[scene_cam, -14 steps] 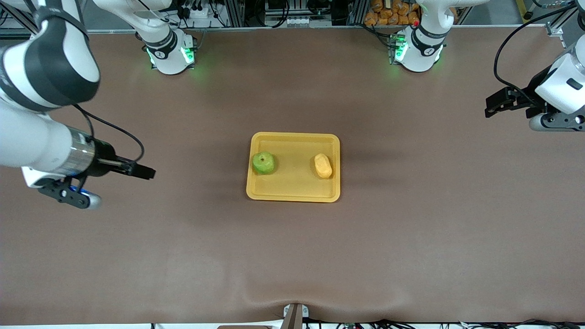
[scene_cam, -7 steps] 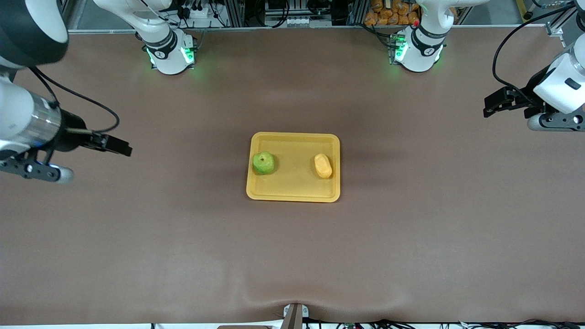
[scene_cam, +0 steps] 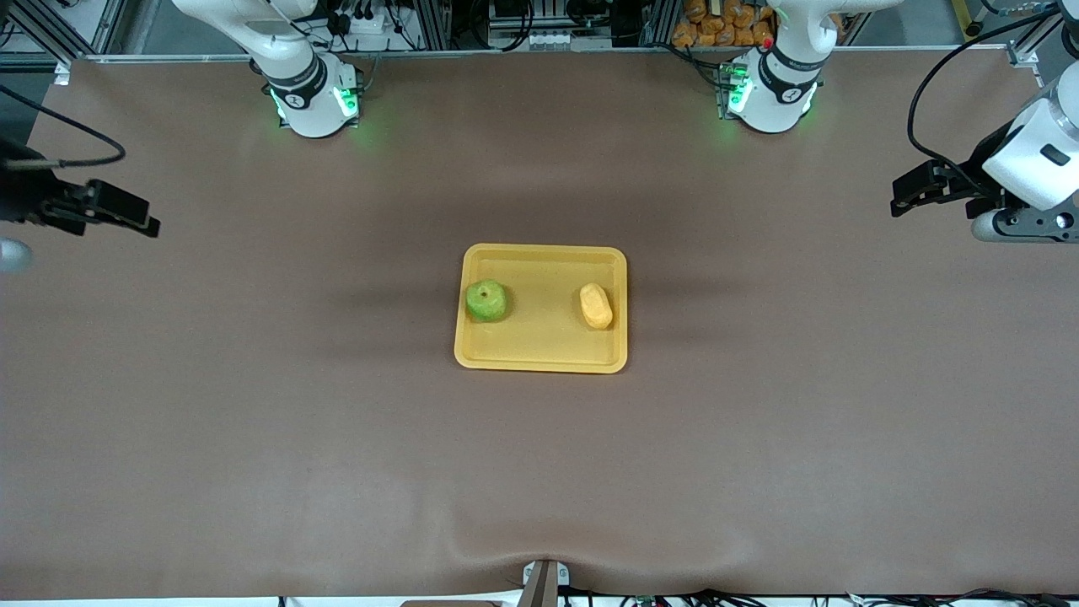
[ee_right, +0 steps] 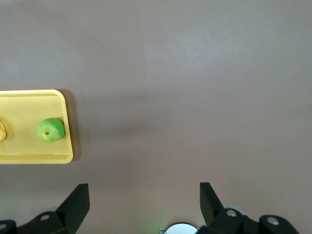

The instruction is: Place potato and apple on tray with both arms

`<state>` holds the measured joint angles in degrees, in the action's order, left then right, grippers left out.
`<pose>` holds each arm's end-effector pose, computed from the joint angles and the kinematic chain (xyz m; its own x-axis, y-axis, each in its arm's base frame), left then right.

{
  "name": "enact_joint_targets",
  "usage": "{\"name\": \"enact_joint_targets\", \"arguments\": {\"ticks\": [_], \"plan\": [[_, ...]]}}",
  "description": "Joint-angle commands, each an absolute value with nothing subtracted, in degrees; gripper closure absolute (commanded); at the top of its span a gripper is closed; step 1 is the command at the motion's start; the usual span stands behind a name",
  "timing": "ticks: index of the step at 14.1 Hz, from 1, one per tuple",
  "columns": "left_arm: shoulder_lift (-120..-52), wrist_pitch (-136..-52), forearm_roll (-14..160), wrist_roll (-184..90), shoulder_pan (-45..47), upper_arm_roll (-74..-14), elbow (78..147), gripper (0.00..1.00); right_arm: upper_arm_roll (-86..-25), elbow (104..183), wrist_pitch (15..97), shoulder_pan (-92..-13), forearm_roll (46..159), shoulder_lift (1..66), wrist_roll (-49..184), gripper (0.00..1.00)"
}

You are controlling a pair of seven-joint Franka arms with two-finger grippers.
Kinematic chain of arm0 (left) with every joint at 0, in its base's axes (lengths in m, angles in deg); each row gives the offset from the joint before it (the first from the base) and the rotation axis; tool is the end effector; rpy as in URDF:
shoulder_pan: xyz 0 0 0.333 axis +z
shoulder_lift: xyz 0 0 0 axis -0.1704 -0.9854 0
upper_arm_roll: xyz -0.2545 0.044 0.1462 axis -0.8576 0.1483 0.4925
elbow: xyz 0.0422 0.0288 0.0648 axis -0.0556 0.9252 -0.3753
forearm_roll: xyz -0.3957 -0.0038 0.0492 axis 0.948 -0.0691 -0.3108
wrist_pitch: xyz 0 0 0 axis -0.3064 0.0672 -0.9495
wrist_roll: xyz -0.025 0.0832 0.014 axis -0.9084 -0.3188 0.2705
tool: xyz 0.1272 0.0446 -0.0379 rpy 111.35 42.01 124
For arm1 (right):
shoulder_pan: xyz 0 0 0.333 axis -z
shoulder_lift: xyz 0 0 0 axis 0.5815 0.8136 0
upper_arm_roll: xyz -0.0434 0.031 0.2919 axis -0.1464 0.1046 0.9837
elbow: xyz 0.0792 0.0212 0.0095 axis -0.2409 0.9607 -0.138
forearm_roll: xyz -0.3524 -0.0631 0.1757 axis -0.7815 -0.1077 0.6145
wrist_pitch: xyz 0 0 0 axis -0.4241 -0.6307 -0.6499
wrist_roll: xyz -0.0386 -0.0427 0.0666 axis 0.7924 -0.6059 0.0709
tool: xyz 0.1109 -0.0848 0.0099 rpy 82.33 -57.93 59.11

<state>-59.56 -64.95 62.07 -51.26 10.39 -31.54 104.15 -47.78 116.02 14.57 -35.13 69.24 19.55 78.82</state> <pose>0.5470 -0.0469 0.5641 0.9972 -0.0530 -0.0535 -0.0552 -0.9976 -0.0406 0.5707 0.0270 0.6117 0.9913 -0.0592 -0.1172 -0.0663 -0.9961 -0.0576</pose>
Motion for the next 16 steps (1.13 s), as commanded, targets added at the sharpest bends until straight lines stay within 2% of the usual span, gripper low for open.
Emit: {"name": "enact_joint_targets", "arguments": {"ticks": [1, 4, 13, 16], "plan": [[-60.14, -64.32, 63.04, -51.16, 10.34, -31.61, 102.42, 0.00, -47.81, 124.13, 15.58, -35.29, 68.80, 11.79, 77.94, 0.00], [-60.23, -64.32, 62.77, -51.34, 10.42, -31.61, 102.42, 0.00, -47.81, 128.97, 17.24, -35.29, 68.71, 8.70, 77.94, 0.00], [-60.23, -64.32, 62.95, -51.95, 11.04, -31.52, 102.42, 0.00, -47.90, 130.56, 18.39, -35.73, 66.42, 8.26, 75.57, 0.00], [-60.23, -64.32, 62.95, -51.95, 11.04, -31.43, 102.51, 0.00, -47.90, 136.78, 23.21, -35.64, 66.42, 4.14, 75.48, 0.00]]}}
